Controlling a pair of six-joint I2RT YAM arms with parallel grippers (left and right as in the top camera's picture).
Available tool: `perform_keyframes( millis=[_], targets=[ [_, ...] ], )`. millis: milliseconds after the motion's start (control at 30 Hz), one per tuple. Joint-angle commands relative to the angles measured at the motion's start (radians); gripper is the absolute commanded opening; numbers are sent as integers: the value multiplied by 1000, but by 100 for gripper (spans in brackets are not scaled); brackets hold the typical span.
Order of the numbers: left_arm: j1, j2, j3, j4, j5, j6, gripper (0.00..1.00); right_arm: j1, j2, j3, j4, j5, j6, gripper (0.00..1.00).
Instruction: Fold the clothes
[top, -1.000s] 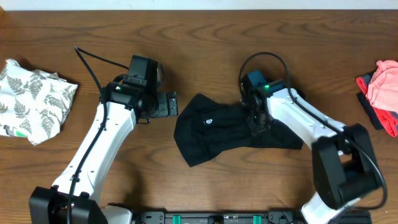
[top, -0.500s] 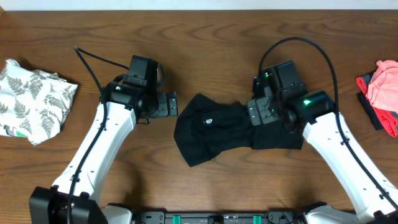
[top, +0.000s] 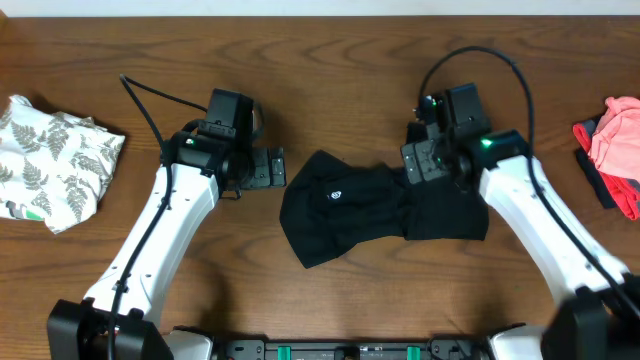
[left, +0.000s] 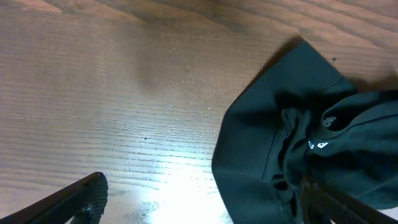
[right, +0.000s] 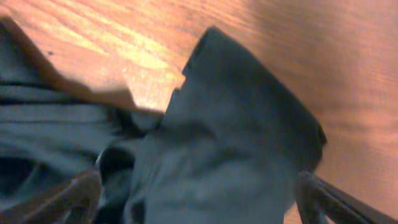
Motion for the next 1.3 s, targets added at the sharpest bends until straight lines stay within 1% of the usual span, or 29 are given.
perform_keyframes(
  millis=[0,67,100,133,200,233,300,467,533,600,633,667,700,733,767,800,833,900,1067,1267],
  targets=[
    [5,-3,17,-4,-8,1,98,-26,98,8,50,-10,-50,75],
    [5,-3,16,-3,-8,1,98,-40,149,8,87,-11,-10,56],
    [5,-3,15,-3,-8,1,98,-46,176,8,103,-14,7,56],
    [5,-3,15,-3,-8,1,98,-50,196,8,116,-23,16,60],
    [5,-3,15,-3,-8,1,98,-54,238,8,136,-55,23,75],
    [5,-3,15,-3,-8,1,98,-54,258,8,144,-65,22,79],
    [5,-3,15,-3,-8,1,98,-53,293,8,154,-67,23,80],
    [5,-3,15,-3,-8,1,98,-52,348,8,159,-87,22,80],
    [5,-3,15,-3,-8,1,98,-52,363,8,159,-89,23,77],
    [5,-3,15,-3,-8,1,98,-53,372,8,159,-89,25,72],
    [5,-3,15,-3,-8,1,98,-53,377,8,160,-87,32,68],
    [5,-3,15,-3,-8,1,98,-53,379,8,163,-83,41,62],
    [5,-3,15,-3,-8,1,98,-53,382,8,166,-78,50,53],
    [5,-3,15,-3,-8,1,98,-53,382,8,167,-77,56,42],
    [5,-3,15,-3,-8,1,98,-53,383,8,171,-70,69,29],
    [5,-3,15,-3,-8,1,98,-53,383,8,174,-68,78,23],
    [5,-3,15,-3,-8,1,98,-53,383,8,179,-64,92,15],
    [5,-3,15,-3,-8,1,98,-53,382,8,185,-62,114,2],
    [5,-3,15,-3,-8,1,98,-54,347,18,164,-62,138,1],
    [5,-3,15,-3,-8,1,98,-55,166,39,116,-51,134,1]
  ],
)
